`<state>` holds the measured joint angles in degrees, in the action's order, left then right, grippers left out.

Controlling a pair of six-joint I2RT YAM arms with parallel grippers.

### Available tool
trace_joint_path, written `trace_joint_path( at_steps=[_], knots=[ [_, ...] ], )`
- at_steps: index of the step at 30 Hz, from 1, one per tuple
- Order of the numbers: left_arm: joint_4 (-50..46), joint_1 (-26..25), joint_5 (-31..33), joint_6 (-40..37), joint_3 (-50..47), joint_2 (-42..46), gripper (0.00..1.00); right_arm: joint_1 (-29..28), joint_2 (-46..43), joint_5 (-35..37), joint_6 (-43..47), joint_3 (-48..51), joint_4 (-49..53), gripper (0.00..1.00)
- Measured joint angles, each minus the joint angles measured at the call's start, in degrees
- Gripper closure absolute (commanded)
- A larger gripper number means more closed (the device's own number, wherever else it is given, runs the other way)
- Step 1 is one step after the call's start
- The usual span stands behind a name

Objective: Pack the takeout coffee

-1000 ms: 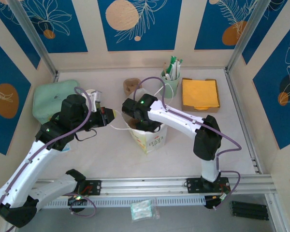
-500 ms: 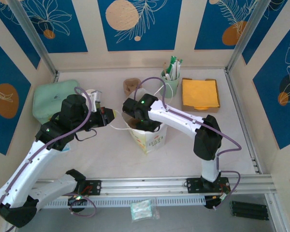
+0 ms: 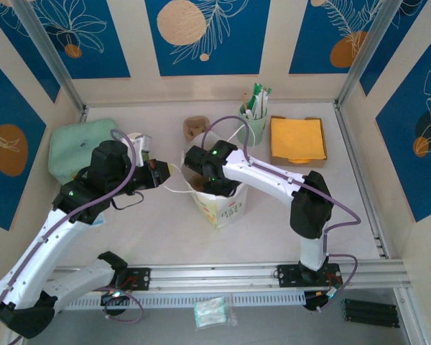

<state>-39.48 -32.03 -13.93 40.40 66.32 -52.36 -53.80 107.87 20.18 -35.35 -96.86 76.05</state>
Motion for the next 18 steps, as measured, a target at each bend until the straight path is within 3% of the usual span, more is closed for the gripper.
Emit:
trace_joint_path(
  at_steps=[18],
  knots=[
    [0.04,0.0,0.0,0.0,0.0,0.02,1.0,0.79,-1.27,-1.18,0.0,1.99,-1.75,0.43]
  ],
)
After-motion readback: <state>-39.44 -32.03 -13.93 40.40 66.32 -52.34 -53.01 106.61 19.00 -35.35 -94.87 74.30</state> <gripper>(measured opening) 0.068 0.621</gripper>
